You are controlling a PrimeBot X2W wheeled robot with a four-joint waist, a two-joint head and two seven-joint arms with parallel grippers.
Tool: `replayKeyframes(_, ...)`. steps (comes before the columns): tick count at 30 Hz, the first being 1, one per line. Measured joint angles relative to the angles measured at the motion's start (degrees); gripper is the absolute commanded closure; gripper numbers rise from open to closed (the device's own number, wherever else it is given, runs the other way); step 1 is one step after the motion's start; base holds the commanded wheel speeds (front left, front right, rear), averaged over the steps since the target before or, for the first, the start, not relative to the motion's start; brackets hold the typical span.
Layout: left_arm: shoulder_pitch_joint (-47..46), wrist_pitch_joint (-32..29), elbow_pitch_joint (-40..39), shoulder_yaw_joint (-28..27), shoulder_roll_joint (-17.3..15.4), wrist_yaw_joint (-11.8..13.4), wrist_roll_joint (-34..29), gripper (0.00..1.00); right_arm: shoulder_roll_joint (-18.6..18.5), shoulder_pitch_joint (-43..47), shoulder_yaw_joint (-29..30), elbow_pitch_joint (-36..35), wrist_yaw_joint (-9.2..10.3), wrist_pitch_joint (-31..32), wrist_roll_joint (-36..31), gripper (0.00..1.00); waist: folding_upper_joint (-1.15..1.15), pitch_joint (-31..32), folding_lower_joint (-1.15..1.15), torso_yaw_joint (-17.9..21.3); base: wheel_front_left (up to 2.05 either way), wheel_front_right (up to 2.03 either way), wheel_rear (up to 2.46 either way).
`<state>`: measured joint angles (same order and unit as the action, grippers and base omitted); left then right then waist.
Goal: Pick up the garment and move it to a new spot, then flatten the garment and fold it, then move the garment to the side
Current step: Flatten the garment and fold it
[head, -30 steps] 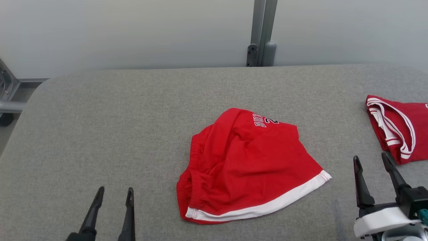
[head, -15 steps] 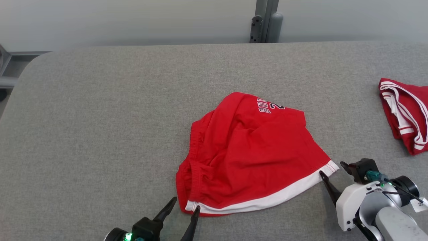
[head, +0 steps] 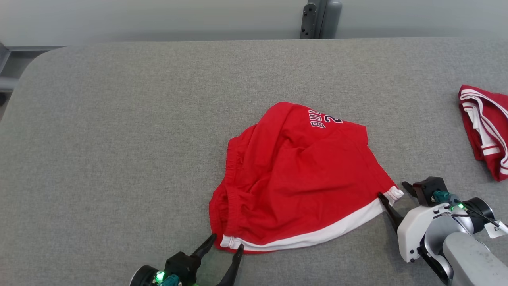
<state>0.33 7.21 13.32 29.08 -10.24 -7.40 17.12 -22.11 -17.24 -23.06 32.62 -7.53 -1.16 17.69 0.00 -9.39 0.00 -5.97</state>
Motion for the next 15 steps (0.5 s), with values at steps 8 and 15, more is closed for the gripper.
replayKeyframes(8,-2.4,-0.2,5.3,3.3,-0.2,0.0,4.1,1.0,0.5,-1.9,-4.3,2.1,0.1,-0.4,3.9,1.0,0.0,-0.4,0.0,1.3,0.0,0.0,0.0)
replayKeyframes(15,-3.3,-1.0,0.0,3.5,-2.0,0.0,10.2,1.0,-3.1,-0.1,-6.1,-6.6,0.02,-2.9,17.0,1.0,0.0,0.1,0.0,2.8,0.0,0.0,0.0)
